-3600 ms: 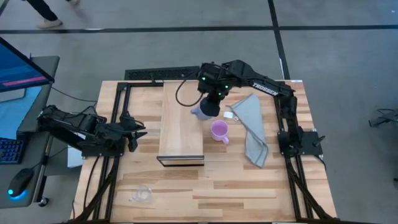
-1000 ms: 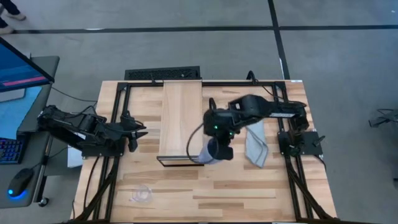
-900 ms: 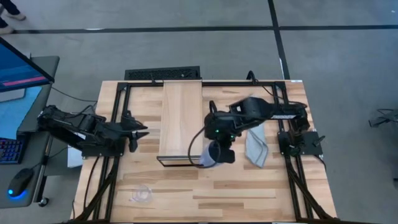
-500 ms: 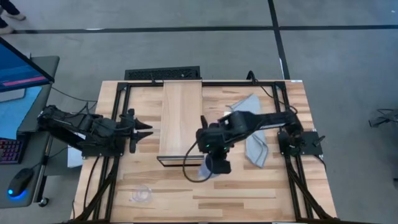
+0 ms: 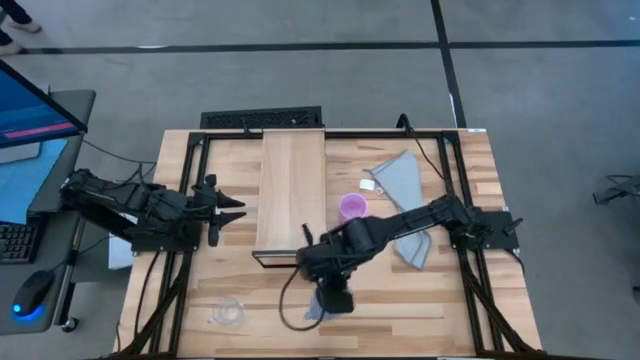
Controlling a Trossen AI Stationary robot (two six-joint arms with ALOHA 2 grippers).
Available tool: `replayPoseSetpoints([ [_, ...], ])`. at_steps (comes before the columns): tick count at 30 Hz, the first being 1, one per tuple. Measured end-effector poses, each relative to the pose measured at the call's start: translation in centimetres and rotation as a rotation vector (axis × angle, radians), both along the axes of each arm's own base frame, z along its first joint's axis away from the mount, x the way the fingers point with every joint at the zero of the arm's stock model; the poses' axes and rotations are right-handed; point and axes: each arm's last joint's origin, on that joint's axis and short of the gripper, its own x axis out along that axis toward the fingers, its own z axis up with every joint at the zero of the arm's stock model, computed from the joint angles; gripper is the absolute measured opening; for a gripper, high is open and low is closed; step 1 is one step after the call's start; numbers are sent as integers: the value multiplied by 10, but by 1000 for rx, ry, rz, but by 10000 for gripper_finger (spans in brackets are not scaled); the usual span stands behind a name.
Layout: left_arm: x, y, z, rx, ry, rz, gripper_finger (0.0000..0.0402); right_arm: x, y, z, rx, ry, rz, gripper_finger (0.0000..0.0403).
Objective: Stack small to large cups/mugs on shelf
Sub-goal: Put the blue mug on the shelf
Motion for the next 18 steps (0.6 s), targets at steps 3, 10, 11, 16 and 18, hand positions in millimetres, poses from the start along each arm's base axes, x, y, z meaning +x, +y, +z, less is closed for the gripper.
replayPoseSetpoints([
  [3, -1, 0, -1, 1, 8, -3, 116, 9, 6, -16, 6, 26, -22, 28],
  [10, -1, -1, -2, -5, 26, -30, 116, 35, 12, -56, 26, 52, -140, 28],
  [11, -1, -1, -1, -9, 23, -39, 116, 38, 14, -60, 18, 45, -151, 28],
  [16, -2, -3, -1, -36, 21, -114, 116, 36, 31, -66, 10, 52, -194, 28],
  [18, -2, -3, 0, -43, 18, -131, 116, 35, 37, -66, 35, 53, -216, 28],
])
